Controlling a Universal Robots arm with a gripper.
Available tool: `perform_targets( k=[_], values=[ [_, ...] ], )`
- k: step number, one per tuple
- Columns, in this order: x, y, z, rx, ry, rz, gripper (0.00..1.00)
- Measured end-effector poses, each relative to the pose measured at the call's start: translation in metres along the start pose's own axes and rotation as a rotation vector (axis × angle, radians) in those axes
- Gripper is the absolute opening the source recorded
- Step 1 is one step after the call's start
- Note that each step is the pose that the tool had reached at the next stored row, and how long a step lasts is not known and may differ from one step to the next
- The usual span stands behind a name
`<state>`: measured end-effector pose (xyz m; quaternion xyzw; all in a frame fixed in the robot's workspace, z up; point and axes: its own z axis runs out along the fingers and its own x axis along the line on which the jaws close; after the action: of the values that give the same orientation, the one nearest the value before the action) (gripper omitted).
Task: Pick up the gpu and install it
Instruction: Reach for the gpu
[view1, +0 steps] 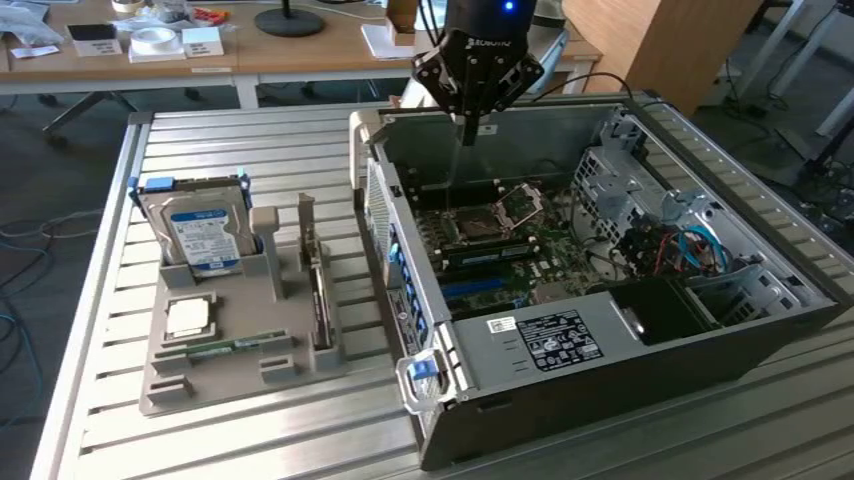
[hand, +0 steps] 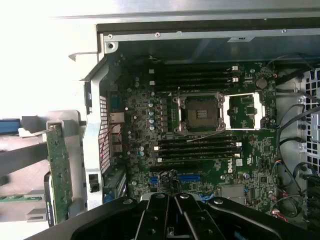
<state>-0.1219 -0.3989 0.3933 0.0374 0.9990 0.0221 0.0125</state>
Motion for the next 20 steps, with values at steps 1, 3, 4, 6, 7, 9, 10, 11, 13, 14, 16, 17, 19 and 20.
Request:
perform_targets(
  k=[1,3,4,6,7,9,10,11,13,14,16,17,19,20],
  values=[
    [0.0,0.0,0.0,0.0,0.0,0.0,0.11],
    [0.001,-0.0001,0.0001,-0.0002,-0.0002,0.0,0.11],
    [0.002,-0.0002,0.0,-0.0001,-0.0001,0.0,0.11],
    [0.005,-0.0003,-0.0001,0.0,-0.0001,0.0,0.11],
    [0.006,-0.0004,-0.0001,0.0,-0.0001,0.0,0.11],
    [0.009,-0.0006,-0.0002,0.0,0.0,0.0,0.11],
    [0.01,-0.0008,-0.0002,0.0,0.0,0.0,0.11],
    [0.012,-0.0009,-0.0003,0.0,0.0,0.0,0.11],
    [0.014,-0.0011,-0.0003,0.0,0.0,0.0,0.11],
    [0.016,-0.0012,-0.0004,0.0,0.0,0.0,0.11],
    [0.018,-0.0013,-0.0004,0.0,0.0,0.0,0.11],
    [0.019,-0.0014,-0.0005,0.0,0.0,0.0,0.11],
    [0.021,-0.0016,-0.0005,0.0,-0.0001,0.0,0.11],
    [0.022,-0.0016,-0.0005,0.0,0.0,0.0,0.11]
  ],
)
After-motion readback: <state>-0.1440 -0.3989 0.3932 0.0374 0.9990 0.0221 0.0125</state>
